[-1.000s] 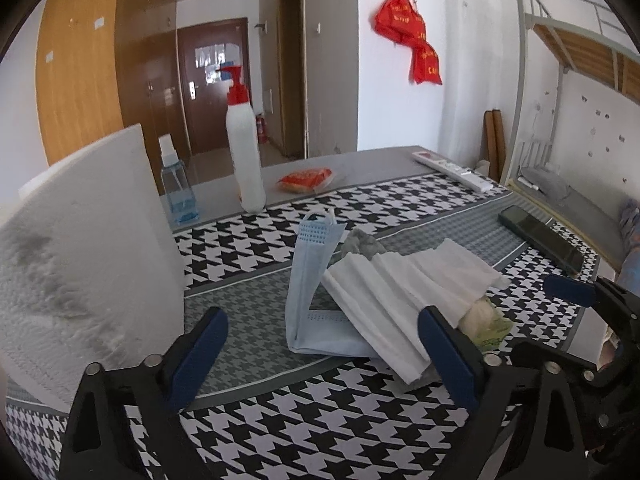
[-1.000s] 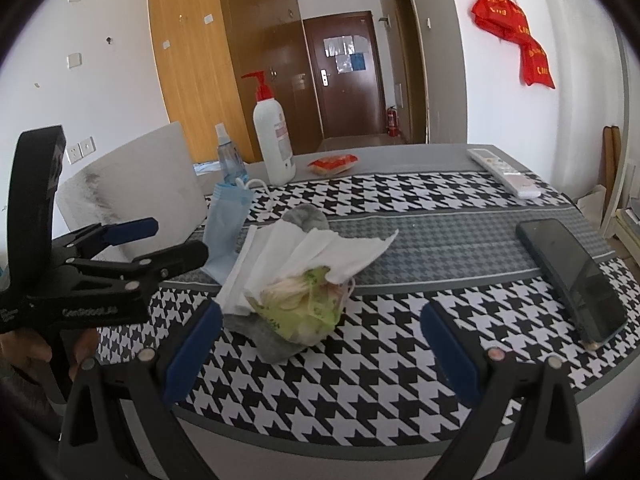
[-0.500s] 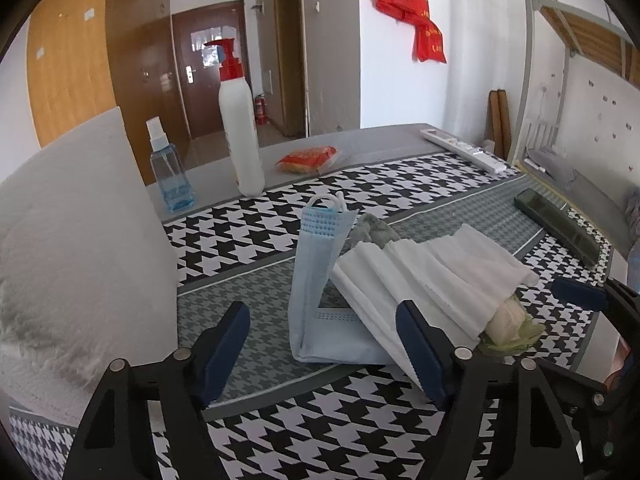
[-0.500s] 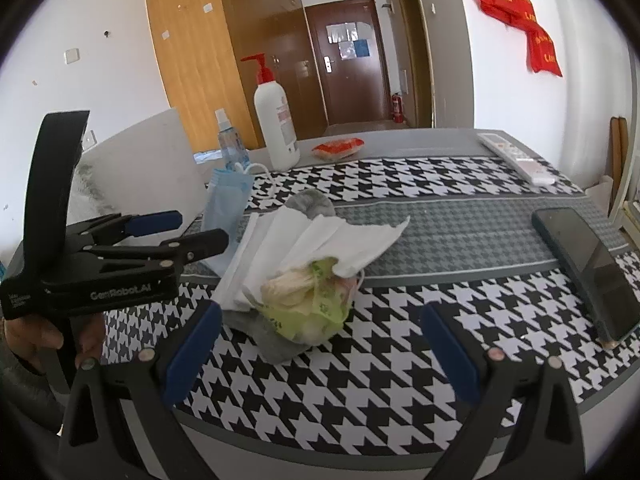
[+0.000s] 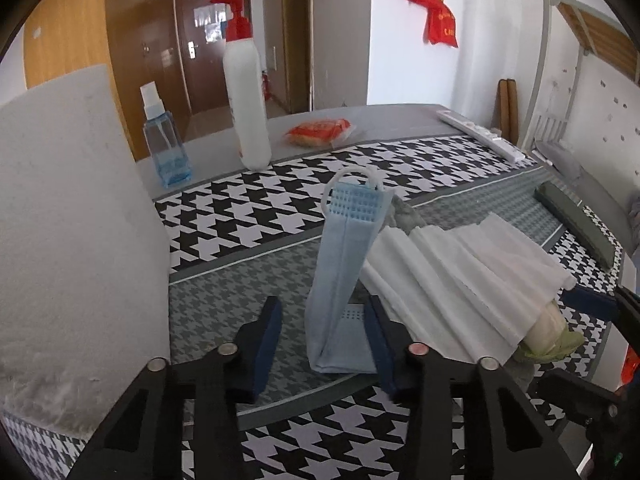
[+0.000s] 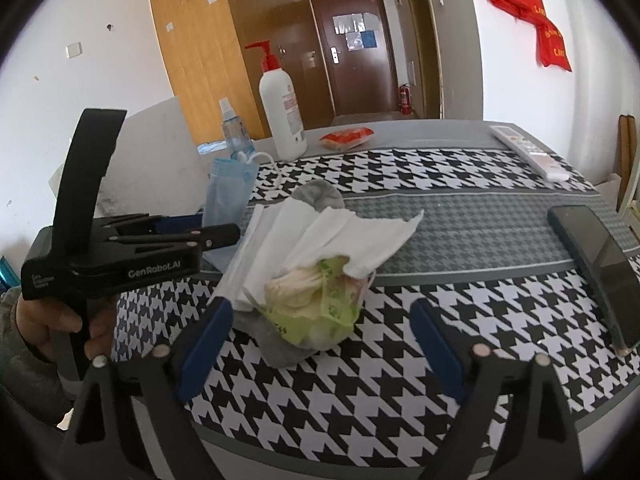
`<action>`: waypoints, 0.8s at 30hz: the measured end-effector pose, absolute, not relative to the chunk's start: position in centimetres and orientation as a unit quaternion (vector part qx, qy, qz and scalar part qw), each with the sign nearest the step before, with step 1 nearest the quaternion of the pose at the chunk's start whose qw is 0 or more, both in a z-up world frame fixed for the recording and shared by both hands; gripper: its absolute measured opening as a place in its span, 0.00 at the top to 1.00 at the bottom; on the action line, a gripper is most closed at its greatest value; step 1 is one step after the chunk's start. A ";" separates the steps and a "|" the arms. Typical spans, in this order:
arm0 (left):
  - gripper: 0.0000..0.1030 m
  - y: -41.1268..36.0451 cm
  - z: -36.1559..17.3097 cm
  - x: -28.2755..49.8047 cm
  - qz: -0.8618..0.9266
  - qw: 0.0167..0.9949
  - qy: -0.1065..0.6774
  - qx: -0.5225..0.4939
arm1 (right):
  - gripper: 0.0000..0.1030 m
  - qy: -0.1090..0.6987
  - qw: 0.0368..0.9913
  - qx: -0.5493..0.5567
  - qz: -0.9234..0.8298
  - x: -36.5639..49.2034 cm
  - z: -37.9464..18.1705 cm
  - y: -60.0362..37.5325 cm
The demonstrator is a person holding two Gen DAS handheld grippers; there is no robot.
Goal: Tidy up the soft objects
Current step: 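Grasp the blue face mask with the left gripper while the right grasps the green bundle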
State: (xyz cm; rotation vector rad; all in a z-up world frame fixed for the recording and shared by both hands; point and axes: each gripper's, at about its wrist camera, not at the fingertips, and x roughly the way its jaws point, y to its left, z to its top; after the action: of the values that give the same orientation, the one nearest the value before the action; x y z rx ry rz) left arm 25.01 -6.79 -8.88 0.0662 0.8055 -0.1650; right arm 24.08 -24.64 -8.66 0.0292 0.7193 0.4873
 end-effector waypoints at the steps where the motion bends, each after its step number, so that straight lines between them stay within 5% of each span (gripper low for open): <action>1: 0.60 -6.7 -8.8 25.1 -0.080 0.917 0.391 0.030 | 0.13 0.348 0.907 0.013 0.238 24.1 -8.7 -24.6; 6: 0.83 -6.7 -9.0 25.6 -0.092 0.913 0.397 0.021 | 0.29 0.360 0.903 0.008 0.235 24.3 -9.1 -24.4; 9: 0.87 -6.7 -9.3 25.8 -0.099 0.910 0.401 0.020 | 0.35 0.366 0.901 0.005 0.234 24.5 -9.3 -24.3; 14: 0.88 -6.9 -9.5 25.7 -0.111 0.910 0.398 0.018 | 0.37 0.371 0.900 -0.003 0.228 24.5 -9.2 -24.2; 20: 0.89 -6.6 -9.5 25.7 -0.125 0.908 0.400 0.003 | 0.57 0.379 0.898 0.002 0.223 25.0 -9.4 -24.5; 24: 0.89 -6.8 -9.3 25.5 -0.131 0.909 0.395 0.006 | 0.63 0.378 0.899 0.002 0.219 24.9 -9.3 -24.7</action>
State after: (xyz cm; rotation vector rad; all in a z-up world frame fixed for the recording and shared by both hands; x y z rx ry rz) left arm 25.48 -6.76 -9.32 0.0122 0.8158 -0.2706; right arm 24.87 -24.68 -9.34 0.0038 0.7829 0.4539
